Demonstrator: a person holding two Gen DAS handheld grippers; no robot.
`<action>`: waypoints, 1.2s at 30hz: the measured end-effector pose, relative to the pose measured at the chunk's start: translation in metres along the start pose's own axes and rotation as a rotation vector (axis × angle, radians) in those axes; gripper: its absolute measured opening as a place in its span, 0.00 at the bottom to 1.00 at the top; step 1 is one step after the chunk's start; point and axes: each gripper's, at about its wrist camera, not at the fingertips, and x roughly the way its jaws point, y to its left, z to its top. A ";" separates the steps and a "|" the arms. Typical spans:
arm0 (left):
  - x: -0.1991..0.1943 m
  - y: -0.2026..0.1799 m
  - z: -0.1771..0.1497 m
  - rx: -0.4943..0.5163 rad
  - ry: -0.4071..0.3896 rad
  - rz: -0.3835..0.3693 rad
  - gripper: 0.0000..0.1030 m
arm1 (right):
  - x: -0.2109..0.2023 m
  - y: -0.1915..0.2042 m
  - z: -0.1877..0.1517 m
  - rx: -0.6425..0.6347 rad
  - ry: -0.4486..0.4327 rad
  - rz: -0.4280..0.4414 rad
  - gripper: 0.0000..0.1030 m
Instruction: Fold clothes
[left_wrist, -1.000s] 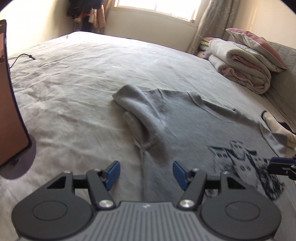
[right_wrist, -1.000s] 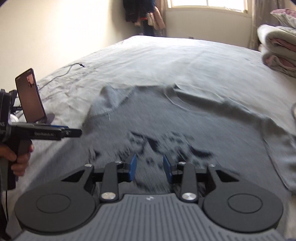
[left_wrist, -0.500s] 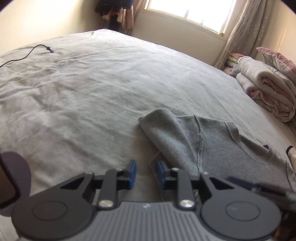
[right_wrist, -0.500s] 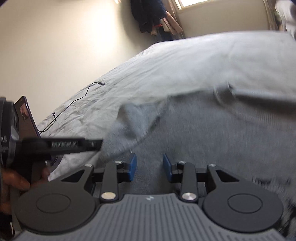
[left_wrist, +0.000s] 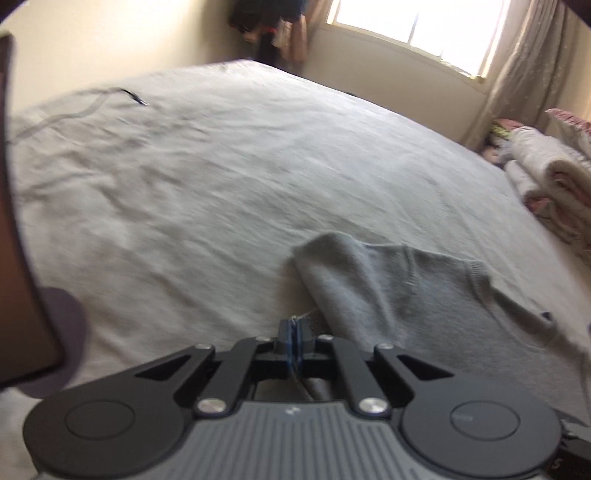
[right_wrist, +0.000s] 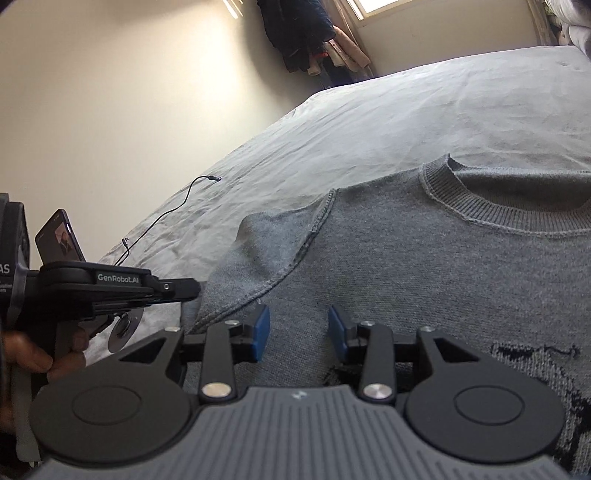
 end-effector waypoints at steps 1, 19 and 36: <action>-0.003 0.002 0.000 0.002 0.005 0.037 0.02 | 0.000 0.000 0.000 0.000 0.000 0.000 0.39; 0.032 0.007 0.032 0.035 0.072 0.014 0.14 | -0.002 -0.007 0.002 0.027 0.002 0.017 0.39; 0.037 -0.033 0.026 0.126 0.015 -0.209 0.29 | -0.005 -0.010 0.001 0.051 0.001 0.029 0.39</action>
